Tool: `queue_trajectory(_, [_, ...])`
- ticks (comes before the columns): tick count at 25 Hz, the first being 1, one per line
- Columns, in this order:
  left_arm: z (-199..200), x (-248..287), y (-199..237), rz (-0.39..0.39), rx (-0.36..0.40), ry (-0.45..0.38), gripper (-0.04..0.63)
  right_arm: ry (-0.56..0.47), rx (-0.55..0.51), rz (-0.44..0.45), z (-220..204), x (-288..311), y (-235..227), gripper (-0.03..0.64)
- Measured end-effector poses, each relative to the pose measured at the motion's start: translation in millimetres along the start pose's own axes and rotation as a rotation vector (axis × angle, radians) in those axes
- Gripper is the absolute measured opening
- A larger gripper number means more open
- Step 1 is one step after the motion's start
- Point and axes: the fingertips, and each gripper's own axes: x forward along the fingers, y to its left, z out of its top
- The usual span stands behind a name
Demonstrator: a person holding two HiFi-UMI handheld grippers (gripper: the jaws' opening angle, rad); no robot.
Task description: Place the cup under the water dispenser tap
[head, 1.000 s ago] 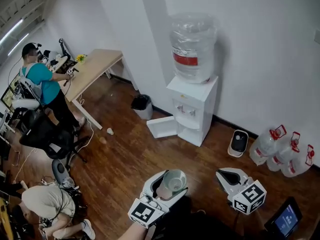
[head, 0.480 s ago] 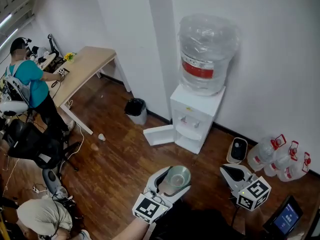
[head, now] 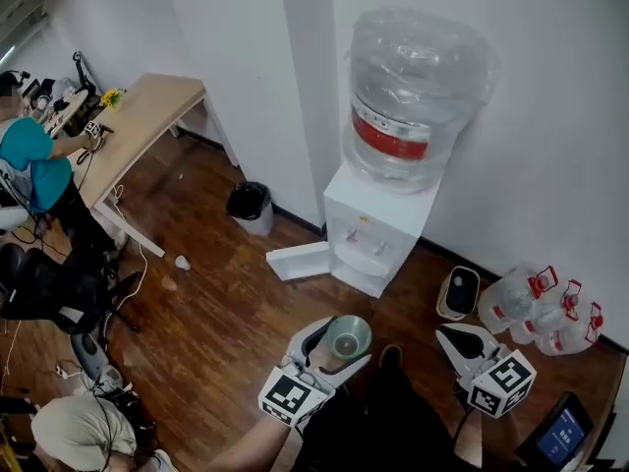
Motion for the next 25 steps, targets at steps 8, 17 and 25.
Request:
queue_trajectory(8, [-35, 80, 40, 0.092, -0.06, 0.083, 0.368, -0.012, -0.003, 0.083, 26, 29, -81, 0.003])
queue_trajectory(17, [-86, 148, 90, 0.218, -0.121, 0.203, 0.368, 0.054, -0.021, 0.165, 25, 50, -155, 0.005])
queue_trajectory(25, [-177, 193, 138, 0.23, -0.172, 0.26, 0.368, 0.146, -0.01, 0.169, 1, 78, -186, 0.005])
